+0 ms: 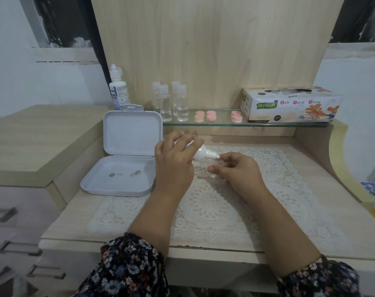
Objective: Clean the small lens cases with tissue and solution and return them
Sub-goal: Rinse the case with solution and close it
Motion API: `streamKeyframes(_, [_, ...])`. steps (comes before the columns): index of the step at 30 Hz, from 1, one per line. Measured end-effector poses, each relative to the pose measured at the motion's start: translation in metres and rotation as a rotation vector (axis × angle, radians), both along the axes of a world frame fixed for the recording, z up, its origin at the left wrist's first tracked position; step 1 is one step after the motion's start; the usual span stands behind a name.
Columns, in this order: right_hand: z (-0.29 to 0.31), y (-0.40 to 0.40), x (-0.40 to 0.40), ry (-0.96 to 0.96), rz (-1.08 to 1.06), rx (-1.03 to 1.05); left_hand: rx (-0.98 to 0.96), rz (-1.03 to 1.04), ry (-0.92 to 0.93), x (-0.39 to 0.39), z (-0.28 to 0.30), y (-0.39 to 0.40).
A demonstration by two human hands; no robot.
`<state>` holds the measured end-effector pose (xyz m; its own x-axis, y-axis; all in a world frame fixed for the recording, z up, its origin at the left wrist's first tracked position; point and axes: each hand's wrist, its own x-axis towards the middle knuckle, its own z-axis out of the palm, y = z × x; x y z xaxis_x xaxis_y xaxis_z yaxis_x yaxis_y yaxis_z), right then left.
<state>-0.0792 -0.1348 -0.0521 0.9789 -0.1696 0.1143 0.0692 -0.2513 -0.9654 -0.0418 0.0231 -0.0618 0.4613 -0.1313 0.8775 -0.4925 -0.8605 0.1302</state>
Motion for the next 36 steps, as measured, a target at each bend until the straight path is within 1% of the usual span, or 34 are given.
streamKeyframes(7, [-0.0004, -0.0006, 0.0006, 0.003, -0.002, 0.002, -0.029, -0.017, -0.010, 0.0019, -0.0007, 0.0012])
streamKeyframes(17, [-0.0013, -0.0009, -0.0001, 0.005, 0.005, 0.029, -0.012, -0.016, -0.015, 0.0014, -0.0014, 0.0001])
streamKeyframes(36, [-0.0004, -0.0012, -0.0001, -0.006, 0.009, 0.007, -0.049, -0.029, 0.012, 0.0006, -0.0015, -0.0002])
